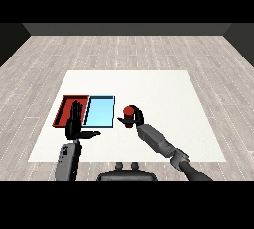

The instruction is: Pick the red can and put it in the red box

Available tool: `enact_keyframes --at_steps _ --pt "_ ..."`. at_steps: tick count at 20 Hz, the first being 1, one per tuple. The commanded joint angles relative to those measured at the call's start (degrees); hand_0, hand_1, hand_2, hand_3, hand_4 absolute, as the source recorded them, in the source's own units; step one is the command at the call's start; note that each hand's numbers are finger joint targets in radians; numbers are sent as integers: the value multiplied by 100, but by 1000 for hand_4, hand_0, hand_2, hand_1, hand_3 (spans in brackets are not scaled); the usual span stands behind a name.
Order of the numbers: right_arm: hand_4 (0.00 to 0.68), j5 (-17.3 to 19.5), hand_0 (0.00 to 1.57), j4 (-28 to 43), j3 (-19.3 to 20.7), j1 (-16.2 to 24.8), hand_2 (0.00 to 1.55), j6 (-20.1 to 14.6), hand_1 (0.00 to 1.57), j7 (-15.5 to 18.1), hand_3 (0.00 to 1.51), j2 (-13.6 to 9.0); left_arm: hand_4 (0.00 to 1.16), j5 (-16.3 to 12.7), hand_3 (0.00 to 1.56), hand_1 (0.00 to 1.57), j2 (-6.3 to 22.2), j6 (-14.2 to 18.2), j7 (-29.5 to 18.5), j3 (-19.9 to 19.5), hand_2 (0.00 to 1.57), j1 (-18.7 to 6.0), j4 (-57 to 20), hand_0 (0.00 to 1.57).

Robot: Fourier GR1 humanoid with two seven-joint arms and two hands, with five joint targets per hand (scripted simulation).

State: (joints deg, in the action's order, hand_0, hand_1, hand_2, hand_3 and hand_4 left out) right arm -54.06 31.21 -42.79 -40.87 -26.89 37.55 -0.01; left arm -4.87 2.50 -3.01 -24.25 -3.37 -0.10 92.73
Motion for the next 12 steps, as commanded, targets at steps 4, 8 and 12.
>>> enact_keyframes --at_steps 4,8,12 --pt "599 -18 1438 -3 -150 -469 1434 -398 1438 -159 1373 1 0 -31 0 0 -82 4 182 100 0 -148 -77 0" --pt "623 585 1434 600 -83 -325 1434 -660 1434 -180 1367 -2 0 213 0 0 -240 188 266 396 0 -156 115 0" --pt "621 1072 1422 989 74 -89 1428 -708 1422 -55 1372 -146 0 260 0 0 -242 223 532 736 0 194 561 0"
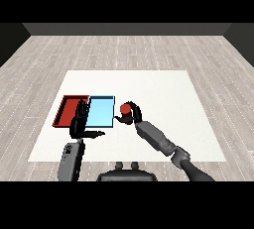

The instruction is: Pick the red can and put it in the red box

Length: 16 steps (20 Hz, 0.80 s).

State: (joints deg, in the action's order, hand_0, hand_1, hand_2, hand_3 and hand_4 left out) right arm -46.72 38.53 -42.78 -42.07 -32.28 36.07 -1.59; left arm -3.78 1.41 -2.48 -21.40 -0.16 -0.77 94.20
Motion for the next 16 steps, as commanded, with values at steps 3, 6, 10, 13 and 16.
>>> enact_keyframes --at_steps 3,6,10,13,16 --pt "622 716 1433 898 161 208 1427 -385 1433 -184 1377 -202 0 298 0 0 -122 115 -146 256 0 105 -33 0" --pt "659 852 1464 1846 140 386 1439 -586 1464 -457 1388 -420 0 236 0 0 -137 152 360 447 0 -75 114 0" --pt "651 1192 1445 2921 99 588 1432 -928 1445 -1095 1387 -805 0 139 0 0 -72 151 727 319 0 -522 -181 0" --pt "653 1380 1451 3127 290 820 1427 -776 1451 -1100 1380 -844 0 185 0 0 -139 563 698 1101 0 -322 -255 0" --pt "653 1770 1451 3420 520 1089 1427 -616 1451 -1348 1380 -880 0 166 0 0 -140 708 700 1217 0 -380 -304 0"
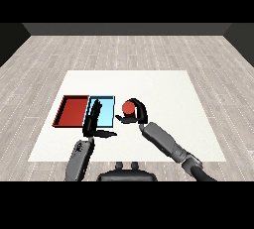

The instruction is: Pick the red can and put it in the red box

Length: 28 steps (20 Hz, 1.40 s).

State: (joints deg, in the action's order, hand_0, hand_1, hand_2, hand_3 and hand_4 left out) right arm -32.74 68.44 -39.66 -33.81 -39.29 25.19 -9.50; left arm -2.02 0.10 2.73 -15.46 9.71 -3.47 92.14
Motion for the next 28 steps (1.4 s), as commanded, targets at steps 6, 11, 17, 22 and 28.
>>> enact_keyframes --at_steps 6,11,17,22,28 --pt "650 718 1451 926 327 1109 1425 323 1451 -208 1380 -71 0 -279 0 0 -10 453 228 538 0 -550 -481 0" --pt "664 1131 1457 914 748 889 1443 493 1457 -584 1398 300 0 -441 0 0 -10 740 366 873 0 -876 -814 0" --pt "634 1510 1458 -5 1274 513 1449 971 1458 -434 1384 845 0 -607 0 0 -10 897 195 1132 0 -955 -1270 0" --pt "631 1890 1443 341 1474 853 1438 1262 1443 -395 1389 938 0 -913 0 0 -10 952 -178 1230 0 -1088 -1802 0" --pt "631 2080 1428 798 1275 819 1435 1045 1428 -1077 1375 947 0 -1132 0 0 -10 1162 -160 1499 0 -1376 -2075 0"
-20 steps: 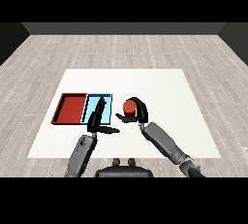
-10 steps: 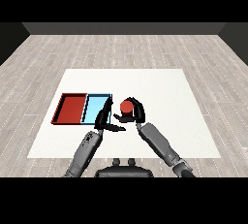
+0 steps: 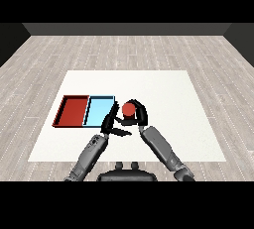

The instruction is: Pick the red can and put it in the red box

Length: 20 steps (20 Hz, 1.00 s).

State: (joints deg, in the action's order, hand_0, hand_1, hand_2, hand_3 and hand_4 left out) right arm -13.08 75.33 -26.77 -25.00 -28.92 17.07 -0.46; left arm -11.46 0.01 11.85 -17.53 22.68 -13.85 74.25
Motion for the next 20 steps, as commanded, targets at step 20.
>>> enact_keyframes --at_steps 20 --pt "642 -703 1476 -122 -881 -251 1458 -323 1476 239 1371 45 157 -1035 0 0 2 581 -651 686 0 -1100 -1150 0"
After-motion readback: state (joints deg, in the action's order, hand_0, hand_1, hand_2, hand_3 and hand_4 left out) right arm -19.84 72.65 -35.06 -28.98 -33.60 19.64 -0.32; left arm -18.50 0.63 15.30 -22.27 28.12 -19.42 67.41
